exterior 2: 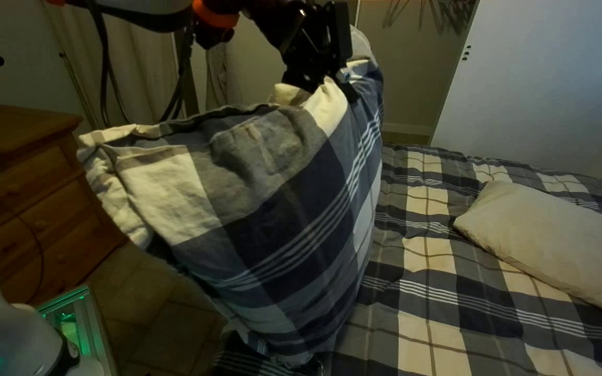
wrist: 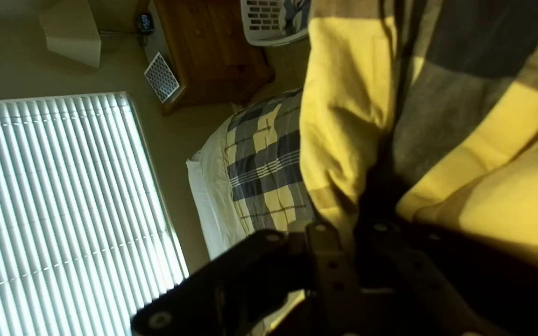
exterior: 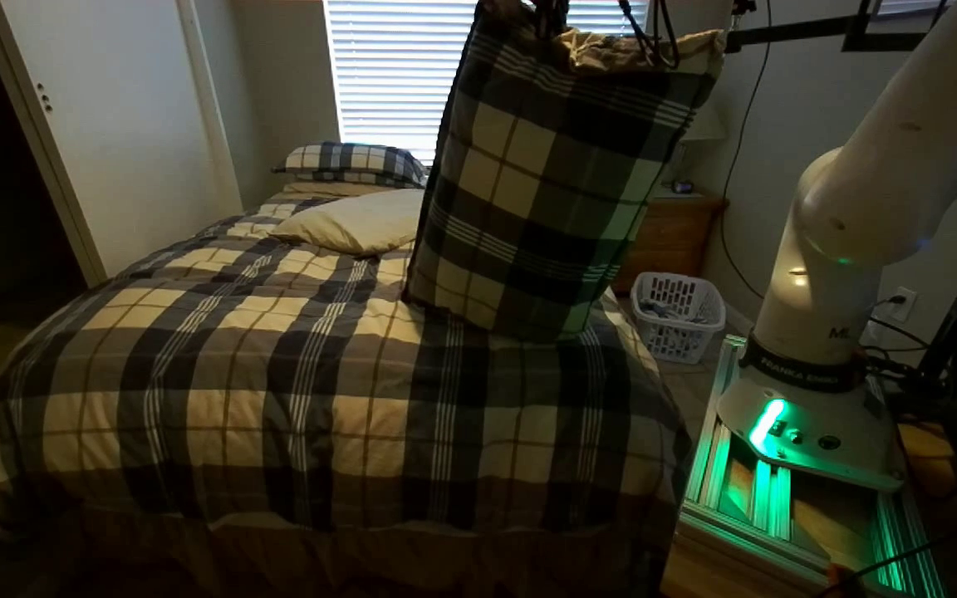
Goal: Flip the pillow forward
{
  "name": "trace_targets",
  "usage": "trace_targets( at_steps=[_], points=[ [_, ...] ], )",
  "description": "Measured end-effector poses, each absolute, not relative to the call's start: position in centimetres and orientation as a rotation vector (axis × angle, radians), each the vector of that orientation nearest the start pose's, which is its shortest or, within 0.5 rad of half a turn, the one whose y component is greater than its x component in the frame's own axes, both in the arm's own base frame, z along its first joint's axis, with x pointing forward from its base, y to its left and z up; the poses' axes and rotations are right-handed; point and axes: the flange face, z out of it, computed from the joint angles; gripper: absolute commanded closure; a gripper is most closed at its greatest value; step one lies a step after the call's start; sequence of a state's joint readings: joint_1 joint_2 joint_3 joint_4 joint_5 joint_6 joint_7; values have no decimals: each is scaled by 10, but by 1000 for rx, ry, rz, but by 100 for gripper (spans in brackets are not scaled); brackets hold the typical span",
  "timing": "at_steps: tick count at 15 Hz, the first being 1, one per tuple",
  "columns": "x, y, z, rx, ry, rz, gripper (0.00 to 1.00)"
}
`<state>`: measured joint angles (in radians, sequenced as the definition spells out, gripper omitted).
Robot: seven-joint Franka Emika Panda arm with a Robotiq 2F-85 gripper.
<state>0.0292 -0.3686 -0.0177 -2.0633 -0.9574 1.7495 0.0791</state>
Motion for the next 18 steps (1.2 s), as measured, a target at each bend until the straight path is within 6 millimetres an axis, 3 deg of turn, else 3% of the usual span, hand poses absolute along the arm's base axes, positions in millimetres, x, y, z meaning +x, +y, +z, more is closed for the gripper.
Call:
trace_targets(
  at_steps=[7, 8, 11, 15, 16, 18],
  points=[
    [472, -108, 629, 2208, 142, 291, 97],
    [473, -115, 631, 2210, 142, 317, 90],
    [472, -132, 631, 2211, 142, 339, 90],
    [473, -133, 630, 2210, 144, 338, 90],
    [473, -133, 630, 2210, 144, 338, 97],
    [473, -133, 628, 2217, 143, 335, 97]
  ],
)
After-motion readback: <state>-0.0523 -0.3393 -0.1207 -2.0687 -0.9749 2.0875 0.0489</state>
